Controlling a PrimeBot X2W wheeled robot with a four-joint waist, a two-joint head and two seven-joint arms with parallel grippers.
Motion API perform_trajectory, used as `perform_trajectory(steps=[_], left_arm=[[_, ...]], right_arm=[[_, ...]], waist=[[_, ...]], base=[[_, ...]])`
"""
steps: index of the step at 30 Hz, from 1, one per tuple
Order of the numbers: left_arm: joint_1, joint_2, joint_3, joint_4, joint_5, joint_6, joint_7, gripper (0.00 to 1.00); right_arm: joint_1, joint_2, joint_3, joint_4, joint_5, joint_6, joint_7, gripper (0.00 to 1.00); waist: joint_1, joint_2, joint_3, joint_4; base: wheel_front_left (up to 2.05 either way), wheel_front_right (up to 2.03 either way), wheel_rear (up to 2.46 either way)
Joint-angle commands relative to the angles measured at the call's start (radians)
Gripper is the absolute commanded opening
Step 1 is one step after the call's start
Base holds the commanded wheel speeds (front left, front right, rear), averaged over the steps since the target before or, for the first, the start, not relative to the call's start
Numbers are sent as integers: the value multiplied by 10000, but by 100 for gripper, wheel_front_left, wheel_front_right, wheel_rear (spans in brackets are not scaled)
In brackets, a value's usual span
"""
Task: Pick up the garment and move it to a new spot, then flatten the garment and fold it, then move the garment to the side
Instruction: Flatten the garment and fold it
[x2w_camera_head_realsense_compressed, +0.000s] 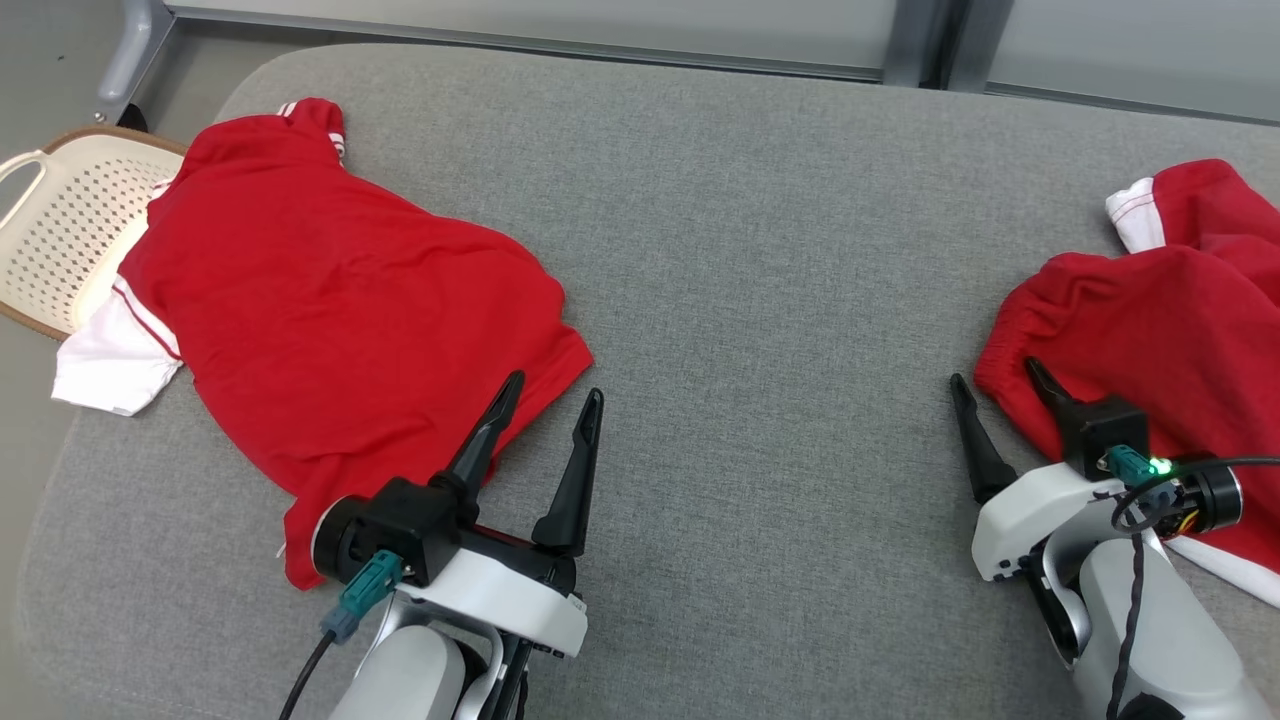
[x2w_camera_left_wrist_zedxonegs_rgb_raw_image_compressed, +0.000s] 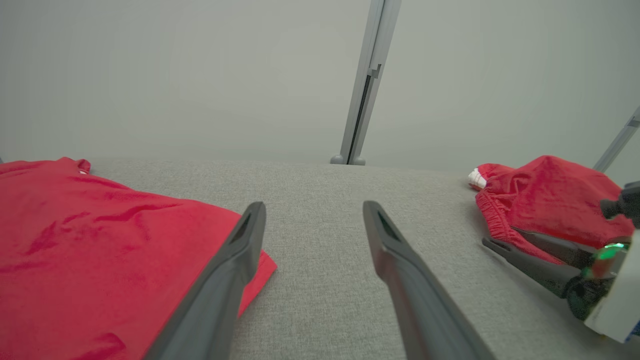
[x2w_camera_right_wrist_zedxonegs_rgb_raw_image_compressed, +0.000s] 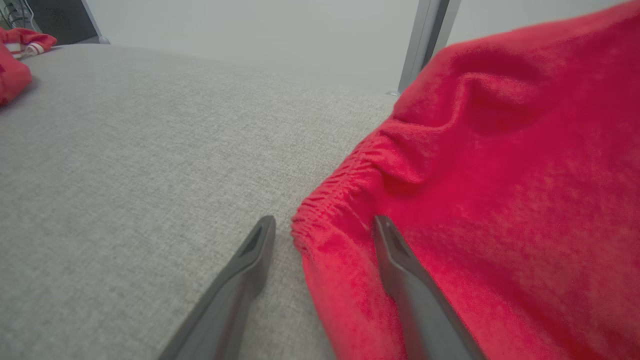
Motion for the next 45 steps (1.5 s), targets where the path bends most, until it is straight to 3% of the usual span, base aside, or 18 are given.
perform_trajectory(steps=[1, 2, 10, 19, 26, 33, 43, 44, 45], left_arm=[[-66, 26, 8, -34, -36, 38, -19, 100], [-50, 26, -2, -48, -42, 49, -19, 100], [-122, 30, -13, 47, -18, 80, -19, 100], [-117, 32, 36, 216, 169, -36, -19, 100], [70, 29, -84, 209, 133, -38, -19, 100], [8, 30, -307, 120, -101, 44, -19, 100], [-250, 32, -722, 35, -390, 221, -19, 100], [-265, 32, -737, 30, -393, 224, -19, 100], [-267, 32, -737, 29, -393, 247, -19, 100]], right_arm=[[-99, -27, -9, 82, 52, -2, -58, 9], [-171, -3, 34, 167, 161, -2, -81, 0], [-380, 188, 1098, -42, 1407, 0, -375, 0], [-104, 219, 4901, -1735, 4163, 0, -341, 0], [-543, -568, 7160, -3249, 6854, 0, 412, 0], [-1479, -1370, 7340, -2618, 8029, 0, 856, 0], [-2583, -1603, 7268, -478, 9020, 0, 1556, 0], [-2667, -1606, 7294, -357, 9066, 0, 1513, 34], [-2753, -1619, 7310, -248, 9084, 0, 1435, 98]], waist=[[0, 0, 58, 69], [0, 0, 65, 89], [0, 0, -1, -151], [0, 0, -450, -479], [0, 0, -615, -140], [0, 0, -434, 454], [0, 0, -82, 909], [0, 0, -65, 913], [0, 0, -44, 902]], base=[[0, 0, 0], [0, 0, 0], [0, 0, 0], [0, 0, 0], [0, 0, 0], [0, 0, 0], [0, 0, 0], [0, 0, 0], [0, 0, 0]])
